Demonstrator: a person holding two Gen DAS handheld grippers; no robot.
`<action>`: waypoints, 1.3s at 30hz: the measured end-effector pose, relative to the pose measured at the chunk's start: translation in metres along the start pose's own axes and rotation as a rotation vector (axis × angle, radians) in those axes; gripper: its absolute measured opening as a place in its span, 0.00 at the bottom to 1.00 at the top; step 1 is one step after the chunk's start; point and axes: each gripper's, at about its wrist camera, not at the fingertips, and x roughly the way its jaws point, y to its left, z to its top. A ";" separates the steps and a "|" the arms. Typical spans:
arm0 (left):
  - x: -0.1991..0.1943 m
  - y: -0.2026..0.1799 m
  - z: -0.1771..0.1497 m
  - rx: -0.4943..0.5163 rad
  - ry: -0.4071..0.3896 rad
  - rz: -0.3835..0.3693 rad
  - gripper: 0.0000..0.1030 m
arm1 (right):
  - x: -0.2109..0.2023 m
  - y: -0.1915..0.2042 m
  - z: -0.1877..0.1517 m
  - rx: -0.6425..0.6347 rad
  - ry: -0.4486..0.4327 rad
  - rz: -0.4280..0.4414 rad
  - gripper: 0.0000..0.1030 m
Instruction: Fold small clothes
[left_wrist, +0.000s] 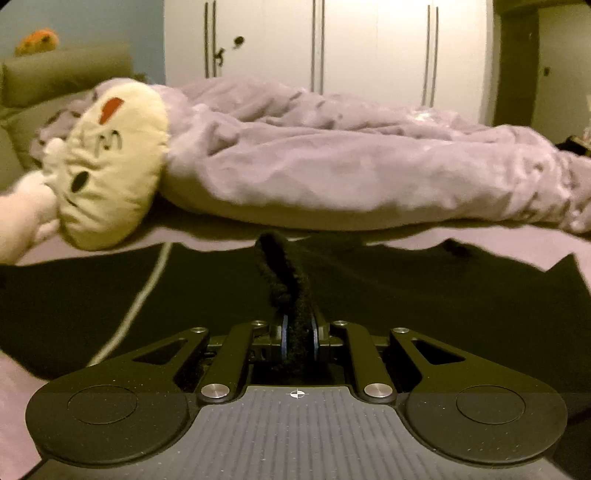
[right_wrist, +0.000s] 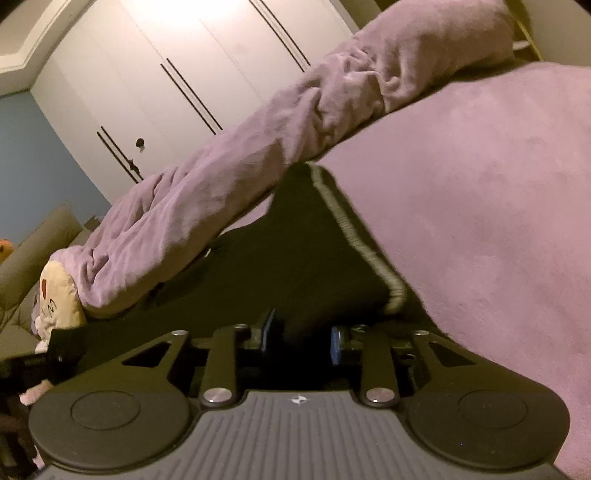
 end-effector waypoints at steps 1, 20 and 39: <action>0.003 0.002 -0.003 0.002 0.013 -0.002 0.16 | 0.000 -0.002 0.000 0.011 0.000 0.001 0.27; 0.045 0.019 -0.027 -0.041 0.129 -0.004 0.26 | 0.001 0.000 -0.006 -0.041 -0.090 -0.079 0.14; 0.007 0.212 -0.038 -0.407 0.031 0.150 0.81 | -0.009 0.028 -0.036 -0.166 -0.044 -0.078 0.65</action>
